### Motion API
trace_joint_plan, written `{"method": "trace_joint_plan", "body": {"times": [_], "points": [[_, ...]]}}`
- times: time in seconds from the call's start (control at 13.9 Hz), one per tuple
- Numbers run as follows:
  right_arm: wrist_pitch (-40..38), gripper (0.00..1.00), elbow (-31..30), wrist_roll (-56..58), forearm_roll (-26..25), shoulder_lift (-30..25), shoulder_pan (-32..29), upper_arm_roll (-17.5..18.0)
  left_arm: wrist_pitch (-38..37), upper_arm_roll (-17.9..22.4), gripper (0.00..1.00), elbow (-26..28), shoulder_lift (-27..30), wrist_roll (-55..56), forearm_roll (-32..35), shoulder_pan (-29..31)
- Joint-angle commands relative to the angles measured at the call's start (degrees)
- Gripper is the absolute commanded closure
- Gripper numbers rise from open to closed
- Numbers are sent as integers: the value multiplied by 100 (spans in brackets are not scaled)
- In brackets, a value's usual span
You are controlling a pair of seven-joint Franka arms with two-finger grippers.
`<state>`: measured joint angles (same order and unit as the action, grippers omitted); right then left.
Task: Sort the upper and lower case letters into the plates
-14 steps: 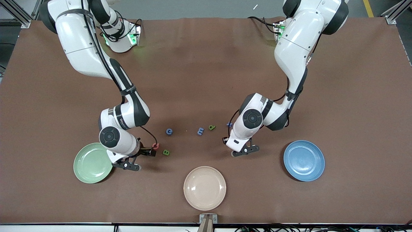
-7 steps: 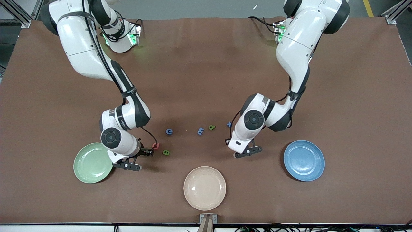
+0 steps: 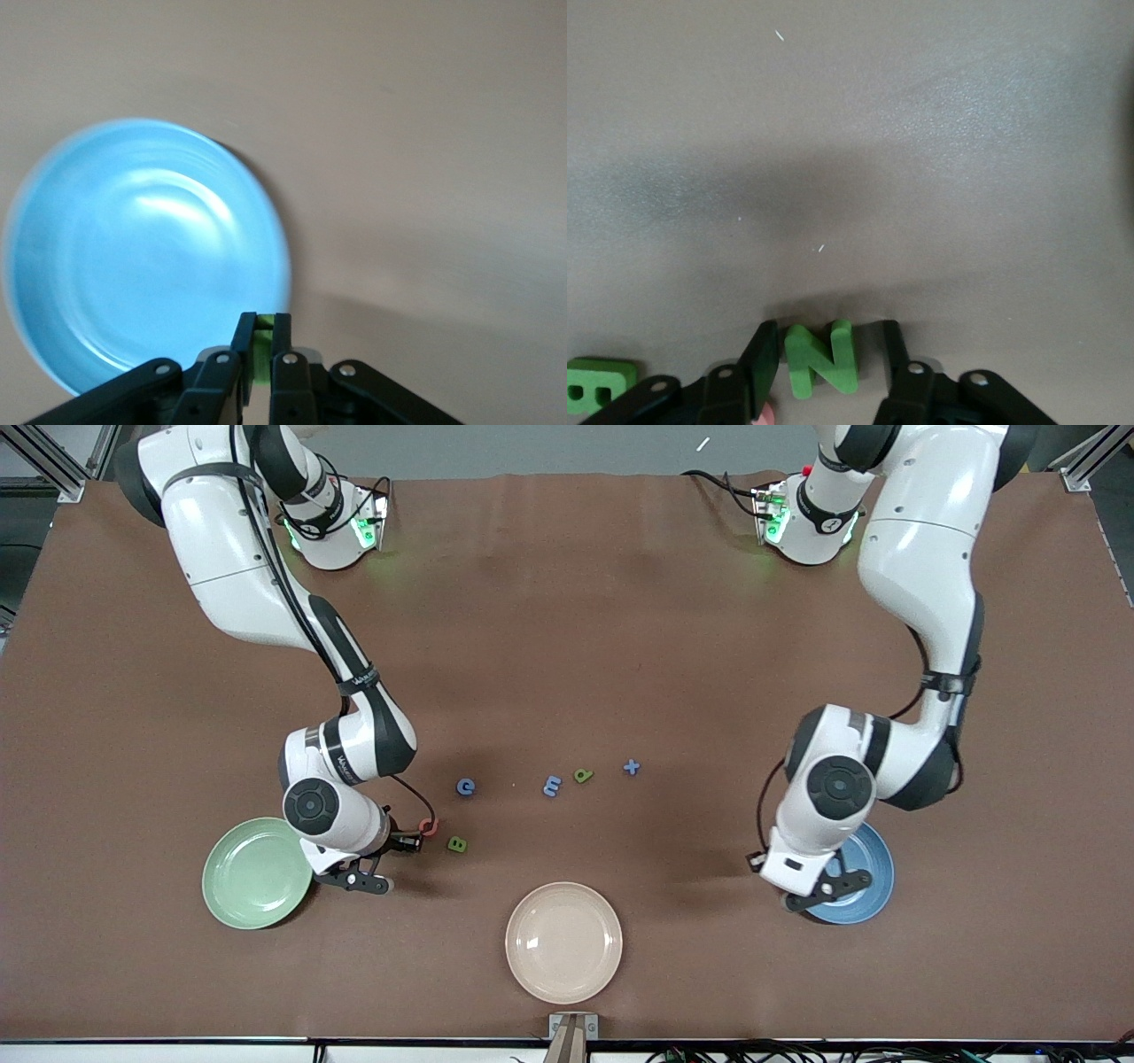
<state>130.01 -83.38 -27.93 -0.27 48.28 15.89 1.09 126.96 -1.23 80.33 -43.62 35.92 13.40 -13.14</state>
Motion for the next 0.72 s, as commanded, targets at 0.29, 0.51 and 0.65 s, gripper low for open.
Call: {"method": "trace_joint_plan", "body": {"times": [0.29, 0.51, 0.65], "points": [[-11, 97, 32, -29, -87, 15, 11, -30, -13, -17, 1, 124, -156, -604, 145, 550], [-90, 98, 111, 94, -497, -37, 11, -73, -538, -332, 1, 168, 99, -333, 93, 453], [-344, 98, 383, 138, -1288, -64, -103, -91, -795, -684, 1, 159, 178, 657, 84, 199]]}}
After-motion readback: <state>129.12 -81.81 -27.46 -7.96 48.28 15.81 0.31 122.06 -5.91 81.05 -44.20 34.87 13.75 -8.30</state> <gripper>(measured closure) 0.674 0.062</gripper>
